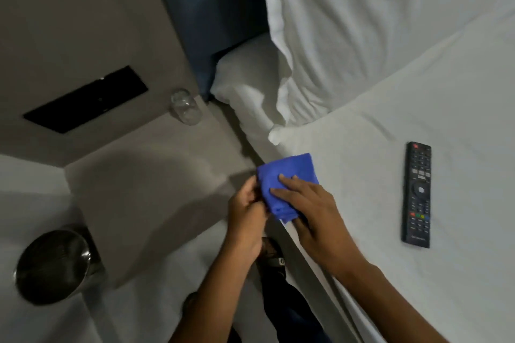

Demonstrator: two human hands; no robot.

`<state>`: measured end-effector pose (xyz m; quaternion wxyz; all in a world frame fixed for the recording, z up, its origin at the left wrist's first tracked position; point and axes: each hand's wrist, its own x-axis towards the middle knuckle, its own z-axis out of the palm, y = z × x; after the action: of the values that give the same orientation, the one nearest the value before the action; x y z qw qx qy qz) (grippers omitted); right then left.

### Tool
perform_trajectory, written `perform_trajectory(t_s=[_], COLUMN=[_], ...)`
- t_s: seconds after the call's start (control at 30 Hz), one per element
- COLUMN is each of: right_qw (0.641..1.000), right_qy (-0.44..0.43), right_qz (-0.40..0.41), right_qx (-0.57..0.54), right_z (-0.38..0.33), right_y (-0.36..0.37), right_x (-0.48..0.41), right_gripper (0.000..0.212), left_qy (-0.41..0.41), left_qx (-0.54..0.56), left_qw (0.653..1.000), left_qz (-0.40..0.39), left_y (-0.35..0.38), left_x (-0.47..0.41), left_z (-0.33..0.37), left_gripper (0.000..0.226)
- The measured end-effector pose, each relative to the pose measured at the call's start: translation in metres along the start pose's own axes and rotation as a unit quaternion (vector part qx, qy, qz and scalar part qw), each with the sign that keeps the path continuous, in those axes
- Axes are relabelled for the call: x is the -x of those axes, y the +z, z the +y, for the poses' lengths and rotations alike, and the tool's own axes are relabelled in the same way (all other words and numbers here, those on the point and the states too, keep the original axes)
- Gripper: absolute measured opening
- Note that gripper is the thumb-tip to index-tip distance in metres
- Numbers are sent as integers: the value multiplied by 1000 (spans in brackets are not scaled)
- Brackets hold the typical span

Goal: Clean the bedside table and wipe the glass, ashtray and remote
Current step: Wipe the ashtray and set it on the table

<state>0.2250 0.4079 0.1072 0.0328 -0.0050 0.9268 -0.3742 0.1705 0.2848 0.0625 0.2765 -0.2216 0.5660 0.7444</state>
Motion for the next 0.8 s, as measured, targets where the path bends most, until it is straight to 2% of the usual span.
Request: perform_trajectory(t_s=[0.1,0.2,0.37,0.53,0.67,0.8], right_qw=[993,986,990,977,967,956], right_qy=[-69,-91,-41,-126,-192,-201], right_qz=[-70,-90,-99,-154,-154,-183], right_qx=[62,110,91,81,72,111], right_z=[-23,-33,-56,-100,-120,-112], right_y=[17,32,72,121,151,167], right_x=[-8,-15,-44,-56,-48,-43], right_gripper=[54,54,54,52,50,53], left_qy=[14,27,44,70,84,106], left_qx=[73,86,61,87,143,107], left_qw=[995,991,988,982,968,961], left_qz=[63,95,133,155,191,233], left_y=[-58,-102,-141,-171,-215,-264], left_x=[6,21,53,63,56,38], left_z=[16,23,16,9,9,0], left_gripper=[47,44,42,46,46,48])
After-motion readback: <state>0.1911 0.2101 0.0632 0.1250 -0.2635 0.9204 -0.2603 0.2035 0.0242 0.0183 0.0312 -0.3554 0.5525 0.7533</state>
